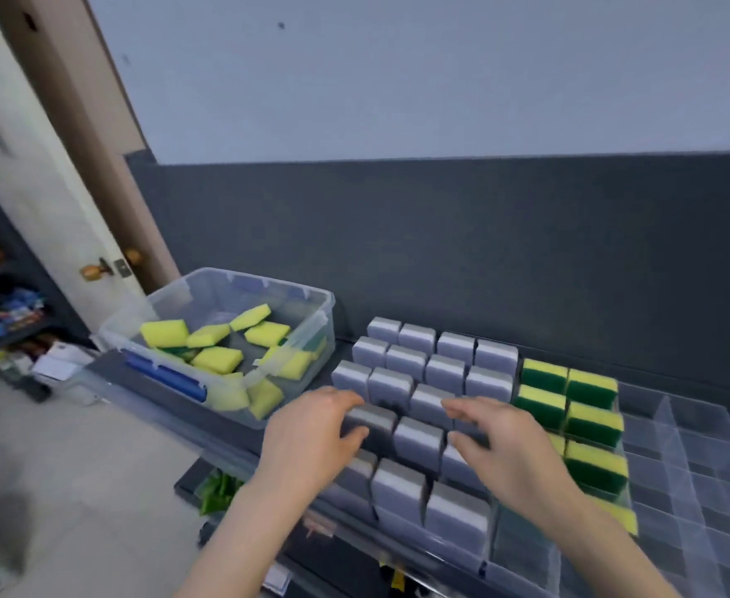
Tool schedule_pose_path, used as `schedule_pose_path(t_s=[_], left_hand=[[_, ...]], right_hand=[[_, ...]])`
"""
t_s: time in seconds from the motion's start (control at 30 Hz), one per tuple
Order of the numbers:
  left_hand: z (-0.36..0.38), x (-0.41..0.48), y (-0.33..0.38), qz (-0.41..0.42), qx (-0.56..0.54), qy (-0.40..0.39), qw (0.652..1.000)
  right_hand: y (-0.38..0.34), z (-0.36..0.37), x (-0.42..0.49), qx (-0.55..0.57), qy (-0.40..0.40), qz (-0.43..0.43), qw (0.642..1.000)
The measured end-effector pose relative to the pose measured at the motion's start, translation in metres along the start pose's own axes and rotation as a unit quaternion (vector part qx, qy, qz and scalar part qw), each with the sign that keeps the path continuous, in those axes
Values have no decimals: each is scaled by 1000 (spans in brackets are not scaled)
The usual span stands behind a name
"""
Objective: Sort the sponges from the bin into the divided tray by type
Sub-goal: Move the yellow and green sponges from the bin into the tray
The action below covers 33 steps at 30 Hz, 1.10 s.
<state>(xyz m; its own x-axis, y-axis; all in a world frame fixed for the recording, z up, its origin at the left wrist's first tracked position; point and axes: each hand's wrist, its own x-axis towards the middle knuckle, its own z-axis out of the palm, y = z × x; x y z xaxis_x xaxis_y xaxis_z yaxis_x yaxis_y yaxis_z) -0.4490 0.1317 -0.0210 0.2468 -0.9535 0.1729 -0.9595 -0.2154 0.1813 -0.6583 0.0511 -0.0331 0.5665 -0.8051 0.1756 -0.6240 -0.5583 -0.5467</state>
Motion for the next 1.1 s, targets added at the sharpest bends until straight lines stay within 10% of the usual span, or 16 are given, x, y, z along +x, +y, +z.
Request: schedule_pose_path(t_s=[1.1], left_hand=[[-101,70,-399,-55,55,-1,997]], right_hand=[[-268,176,169,-114,-41,-68,990]])
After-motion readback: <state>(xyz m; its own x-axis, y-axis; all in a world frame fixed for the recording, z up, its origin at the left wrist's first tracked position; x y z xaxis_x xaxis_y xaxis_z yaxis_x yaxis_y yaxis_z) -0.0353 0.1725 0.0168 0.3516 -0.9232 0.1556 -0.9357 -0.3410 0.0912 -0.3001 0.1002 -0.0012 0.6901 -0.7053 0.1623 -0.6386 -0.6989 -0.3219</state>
